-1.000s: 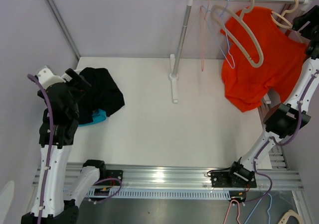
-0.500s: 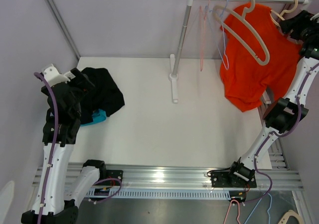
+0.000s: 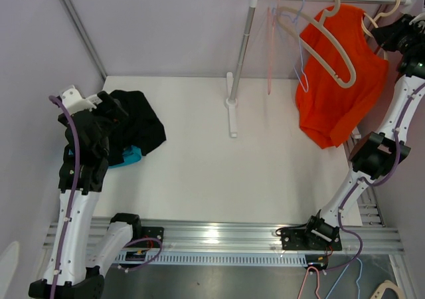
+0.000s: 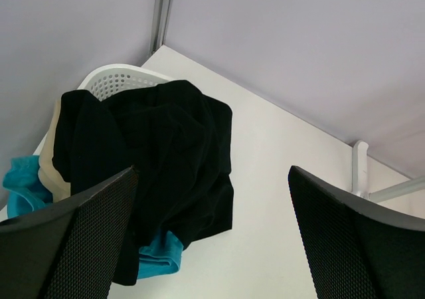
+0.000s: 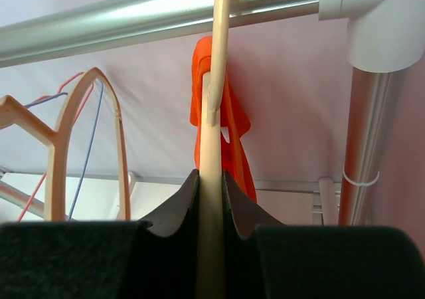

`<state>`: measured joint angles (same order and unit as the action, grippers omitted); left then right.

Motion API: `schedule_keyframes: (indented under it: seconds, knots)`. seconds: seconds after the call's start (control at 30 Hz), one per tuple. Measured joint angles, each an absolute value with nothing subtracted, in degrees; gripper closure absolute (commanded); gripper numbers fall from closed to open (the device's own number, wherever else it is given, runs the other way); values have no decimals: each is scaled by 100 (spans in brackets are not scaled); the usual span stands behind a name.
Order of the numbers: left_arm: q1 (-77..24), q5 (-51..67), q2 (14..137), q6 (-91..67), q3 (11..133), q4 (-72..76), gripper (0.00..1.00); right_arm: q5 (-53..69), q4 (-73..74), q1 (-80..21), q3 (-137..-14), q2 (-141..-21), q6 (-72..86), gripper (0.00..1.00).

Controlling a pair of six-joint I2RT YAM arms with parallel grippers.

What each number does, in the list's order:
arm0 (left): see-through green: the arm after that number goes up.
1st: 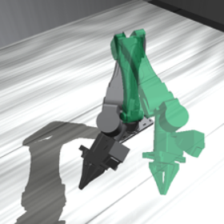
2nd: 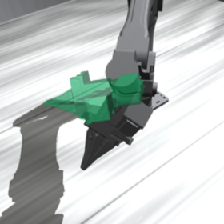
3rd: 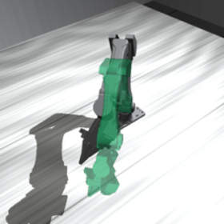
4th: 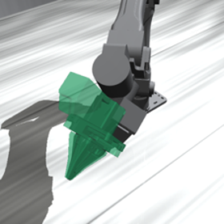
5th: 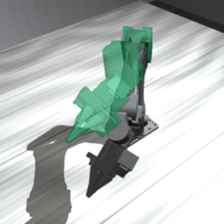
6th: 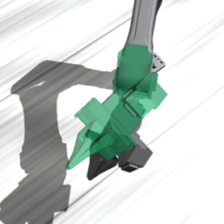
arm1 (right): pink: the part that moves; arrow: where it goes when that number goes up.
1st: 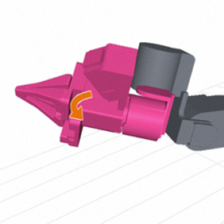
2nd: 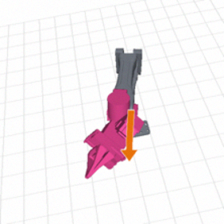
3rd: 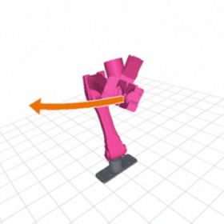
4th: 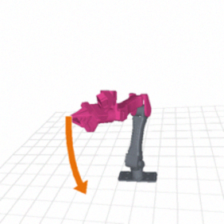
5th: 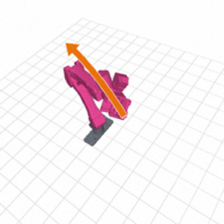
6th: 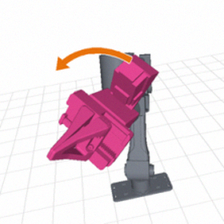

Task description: Remove the t-shirt from the hanger

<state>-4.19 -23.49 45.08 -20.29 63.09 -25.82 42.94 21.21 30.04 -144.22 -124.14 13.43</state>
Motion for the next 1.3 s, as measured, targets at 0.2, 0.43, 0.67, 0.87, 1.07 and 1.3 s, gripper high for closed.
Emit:
schedule_keyframes:
  seconds: [0.2, 0.43, 0.67, 0.87, 1.07, 1.3]
  knots:
    - [-497, -1992, 4456, -1828, 6294, -2427, 1, 4294, 2141, 2915, -14398, -12315, 1450, 100]
    - [-814, -1728, 4204, -1568, 6224, -2093, 1, 4241, 2324, 2803, -14363, -11874, 1433, 100]
    - [-1118, -1575, 4259, -1444, 6272, -1988, 0, 3699, 3232, 2783, -14162, -11144, 1168, 100]
    - [-1855, -1433, 4622, -1262, 6617, -2043, 0, 2488, 3671, 2657, -12606, -10047, 1041, 100]
    - [-3094, -934, 5004, -943, 6869, -1977, 0, 781, 4241, 2176, -11413, -9126, 1295, 100]
    - [-4630, 930, 5295, -565, 6355, -1122, 1, -1041, 4372, 1052, -9502, -7417, 1992, 100]
